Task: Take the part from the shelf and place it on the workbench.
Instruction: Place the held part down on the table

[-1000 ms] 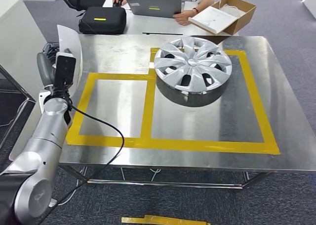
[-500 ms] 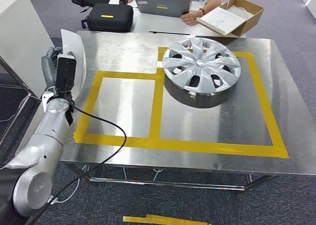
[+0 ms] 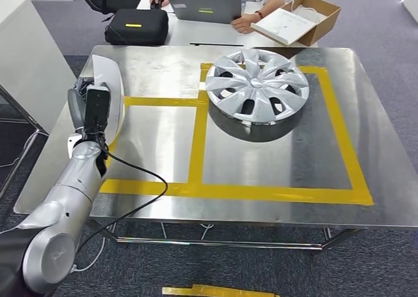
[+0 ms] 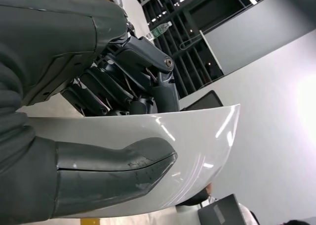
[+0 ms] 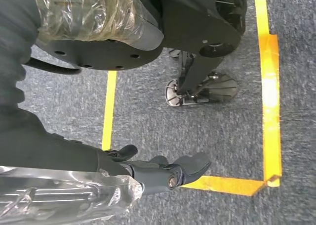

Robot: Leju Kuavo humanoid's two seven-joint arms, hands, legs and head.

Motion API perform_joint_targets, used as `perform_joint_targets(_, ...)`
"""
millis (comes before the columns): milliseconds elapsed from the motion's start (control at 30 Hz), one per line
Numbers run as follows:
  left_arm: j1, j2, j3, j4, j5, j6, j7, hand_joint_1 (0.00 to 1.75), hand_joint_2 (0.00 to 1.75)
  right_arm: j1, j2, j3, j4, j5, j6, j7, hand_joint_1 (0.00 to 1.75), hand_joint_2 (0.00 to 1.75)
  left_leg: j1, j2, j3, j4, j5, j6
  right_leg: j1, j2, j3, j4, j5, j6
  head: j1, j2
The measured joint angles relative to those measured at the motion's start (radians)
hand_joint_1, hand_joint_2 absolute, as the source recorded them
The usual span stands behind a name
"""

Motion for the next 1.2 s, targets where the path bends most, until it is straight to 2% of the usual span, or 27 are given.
perform_joint_targets(33, -0.001, -0.001, 0.000, 0.001, 0.000, -0.001, -0.001, 1.75, 1.75, -0.001, 0.000, 0.001, 0.000, 0.000, 0.000, 0.000, 0.00, 1.75, 0.000, 0.000, 0.021, -0.043, 0.011, 0.004, 0.002, 0.000, -0.002, 0.004, -0.003, 0.005, 0.001, 0.000)
perform_joint_targets(67, -0.001, -0.003, 0.000, 0.003, 0.001, -0.001, -0.003, 1.75, 1.75, -0.001, 0.000, 0.002, 0.000, 0.000, 0.000, 0.000, 0.00, 1.75, -0.002, -0.001, 0.030, -0.063, 0.010, 0.010, 0.004, 0.001, -0.004, 0.006, -0.005, 0.010, 0.001, 0.000)
perform_joint_targets(133, 0.001, -0.007, 0.002, 0.007, 0.004, -0.001, -0.010, 1.75, 1.75, -0.001, 0.000, 0.002, 0.000, 0.002, 0.000, 0.000, 0.00, 1.75, -0.004, -0.001, 0.031, -0.067, 0.008, 0.024, 0.003, 0.000, -0.006, 0.005, -0.005, 0.019, 0.001, 0.000)
perform_joint_targets(200, 0.001, -0.013, 0.006, 0.011, 0.007, 0.000, -0.022, 1.75, 1.75, 0.000, -0.001, 0.002, 0.000, 0.004, -0.001, 0.000, 0.00, 1.75, -0.002, -0.001, 0.032, -0.071, 0.011, 0.038, 0.001, -0.001, -0.020, 0.028, -0.024, 0.029, 0.003, 0.000)
perform_joint_targets(233, 0.002, -0.018, 0.008, 0.012, 0.007, -0.002, -0.027, 1.75, 1.75, -0.001, -0.001, 0.003, 0.000, 0.006, -0.001, 0.000, 0.00, 1.75, 0.000, -0.001, 0.032, -0.073, 0.012, 0.044, 0.000, -0.001, -0.040, 0.069, -0.047, 0.034, 0.005, 0.000)
perform_joint_targets(300, 0.006, -0.027, 0.011, 0.013, 0.008, -0.009, -0.032, 1.75, 1.75, -0.001, -0.001, 0.004, 0.000, 0.010, 0.000, -0.001, 0.00, 1.75, -0.001, -0.001, 0.032, -0.073, 0.012, 0.051, -0.001, -0.002, -0.103, 0.199, -0.107, 0.040, 0.009, 0.000)
perform_joint_targets(333, 0.011, -0.031, 0.011, 0.014, 0.008, -0.014, -0.032, 1.75, 1.75, -0.001, -0.001, 0.005, 0.000, 0.012, 0.000, -0.001, 0.00, 1.75, -0.002, -0.001, 0.032, -0.073, 0.011, 0.052, -0.002, -0.002, -0.134, 0.260, -0.127, 0.042, 0.009, 0.000)
perform_joint_targets(367, 0.015, -0.035, 0.012, 0.014, 0.007, -0.019, -0.033, 1.75, 1.75, -0.002, -0.001, 0.007, 0.000, 0.013, 0.001, -0.002, 0.00, 1.75, -0.003, -0.001, 0.032, -0.073, 0.011, 0.052, -0.002, -0.002, -0.152, 0.291, -0.131, 0.042, 0.009, 0.000)
perform_joint_targets(400, 0.019, -0.039, 0.012, 0.014, 0.007, -0.024, -0.033, 1.75, 1.75, -0.002, -0.001, 0.008, 0.000, 0.015, 0.002, -0.003, 0.00, 1.75, -0.003, -0.001, 0.032, -0.073, 0.011, 0.052, -0.002, -0.002, -0.151, 0.284, -0.115, 0.041, 0.009, 0.000)
perform_joint_targets(433, 0.022, -0.043, 0.011, 0.015, 0.006, -0.029, -0.034, 1.75, 1.75, -0.002, -0.002, 0.009, 0.000, 0.016, 0.004, -0.003, 0.00, 1.75, -0.004, -0.002, 0.033, -0.073, 0.011, 0.052, -0.002, -0.002, -0.130, 0.236, -0.084, 0.038, 0.009, 0.000)
perform_joint_targets(467, 0.023, -0.048, 0.009, 0.014, 0.005, -0.033, -0.035, 1.75, 1.75, -0.002, -0.002, 0.009, 0.000, 0.017, 0.005, -0.004, 0.00, 1.75, -0.004, -0.003, 0.034, -0.073, 0.010, 0.051, -0.001, -0.002, -0.096, 0.165, -0.047, 0.033, 0.009, 0.000)
perform_joint_targets(500, 0.023, -0.052, 0.008, 0.014, 0.004, -0.035, -0.036, 1.75, 1.75, -0.003, -0.003, 0.010, 0.000, 0.019, 0.006, -0.004, 0.00, 1.75, -0.006, -0.003, 0.034, -0.073, 0.009, 0.049, 0.000, -0.002, -0.060, 0.095, -0.021, 0.029, 0.009, 0.000)
perform_joint_targets(533, 0.024, -0.056, 0.006, 0.014, 0.003, -0.035, -0.037, 1.75, 1.75, -0.003, -0.004, 0.011, 0.000, 0.020, 0.007, -0.005, 0.00, 1.75, -0.007, -0.004, 0.033, -0.072, 0.009, 0.045, 0.002, -0.002, -0.032, 0.043, -0.006, 0.025, 0.009, 0.000)
perform_joint_targets(567, 0.026, -0.060, 0.004, 0.014, 0.002, -0.035, -0.037, 1.75, 1.75, -0.004, -0.004, 0.012, 0.000, 0.022, 0.008, -0.006, 0.00, 1.75, -0.009, -0.004, 0.033, -0.072, 0.010, 0.041, 0.004, -0.002, -0.016, 0.015, -0.002, 0.022, 0.008, 0.000)
perform_joint_targets(667, 0.035, -0.071, 0.002, 0.014, 0.000, -0.035, -0.038, 1.75, 1.75, -0.003, -0.004, 0.017, 0.000, 0.026, 0.009, -0.006, 0.00, 1.75, -0.008, -0.004, 0.033, -0.072, 0.011, 0.026, 0.003, 0.000, -0.009, 0.004, 0.000, 0.011, 0.008, 0.000)
perform_joint_targets(733, 0.037, -0.075, 0.000, 0.014, 0.000, -0.035, -0.038, 1.75, 1.75, -0.003, -0.004, 0.019, 0.000, 0.027, 0.009, -0.006, 0.00, 1.75, -0.008, -0.003, 0.019, -0.036, -0.018, 0.015, -0.002, -0.001, -0.004, -0.005, 0.006, 0.000, 0.003, 0.000)
perform_joint_targets(767, 0.038, -0.076, 0.000, 0.014, 0.000, -0.035, -0.039, 1.75, 1.75, -0.003, -0.004, 0.020, 0.000, 0.027, 0.009, -0.007, 0.00, 1.75, -0.007, -0.003, -0.002, 0.011, -0.046, 0.010, -0.004, -0.002, -0.002, -0.008, 0.008, -0.004, 0.000, 0.000)
perform_joint_targets(833, 0.044, -0.077, -0.001, 0.015, 0.000, -0.035, -0.039, 1.75, 1.75, -0.004, -0.004, 0.022, 0.000, 0.027, 0.009, -0.008, 0.00, 1.75, -0.006, -0.002, -0.062, 0.143, -0.107, 0.003, -0.004, -0.002, -0.001, -0.008, 0.007, -0.007, -0.004, 0.000)
perform_joint_targets(867, 0.049, -0.077, -0.001, 0.015, 0.000, -0.035, -0.039, 1.75, 1.75, -0.003, -0.004, 0.024, 0.000, 0.027, 0.009, -0.008, 0.00, 1.75, -0.005, -0.002, -0.084, 0.190, -0.121, 0.001, -0.004, -0.001, -0.001, -0.007, 0.007, -0.007, -0.004, 0.000)
perform_joint_targets(900, 0.053, -0.077, -0.001, 0.016, 0.000, -0.035, -0.039, 1.75, 1.75, -0.002, -0.004, 0.025, 0.000, 0.027, 0.010, -0.008, 0.00, 1.75, -0.005, -0.001, -0.091, 0.205, -0.116, 0.000, -0.004, 0.000, -0.001, -0.007, 0.007, -0.007, -0.004, 0.000)
perform_joint_targets(933, 0.055, -0.078, -0.001, 0.016, 0.000, -0.036, -0.039, 1.75, 1.75, -0.001, -0.004, 0.026, 0.000, 0.027, 0.010, -0.008, 0.00, 1.75, -0.005, -0.001, -0.079, 0.180, -0.091, 0.002, -0.003, 0.000, 0.000, -0.006, 0.006, -0.007, -0.005, 0.000)
perform_joint_targets(1000, 0.055, -0.078, -0.002, 0.016, 0.001, -0.040, -0.039, 1.75, 1.75, -0.001, -0.004, 0.027, 0.000, 0.028, 0.010, -0.009, 0.00, 1.75, -0.006, -0.001, -0.017, 0.054, -0.022, 0.008, -0.002, 0.002, 0.001, -0.004, 0.004, -0.003, -0.005, 0.000)
perform_joint_targets(1033, 0.054, -0.080, -0.002, 0.016, 0.003, -0.044, -0.039, 1.75, 1.75, -0.002, -0.004, 0.027, 0.000, 0.029, 0.010, -0.010, 0.00, 1.75, -0.006, -0.001, 0.014, -0.010, -0.001, 0.013, 0.000, 0.002, 0.000, -0.001, 0.002, 0.000, -0.004, 0.000)
perform_joint_targets(1100, 0.052, -0.086, -0.004, 0.016, 0.006, -0.048, -0.040, 1.75, 1.75, -0.002, -0.004, 0.028, 0.000, 0.029, 0.010, -0.012, 0.00, 1.75, -0.009, -0.002, 0.043, -0.072, 0.006, 0.023, 0.003, 0.002, -0.004, 0.002, 0.000, 0.009, -0.003, 0.000)
perform_joint_targets(1200, 0.049, -0.094, -0.010, 0.016, 0.008, -0.041, -0.041, 1.75, 1.75, -0.002, -0.004, 0.029, 0.000, 0.031, 0.008, -0.012, 0.00, 1.75, -0.008, -0.002, 0.047, -0.081, 0.007, 0.039, 0.001, 0.000, -0.011, 0.008, -0.008, 0.024, -0.003, 0.000)
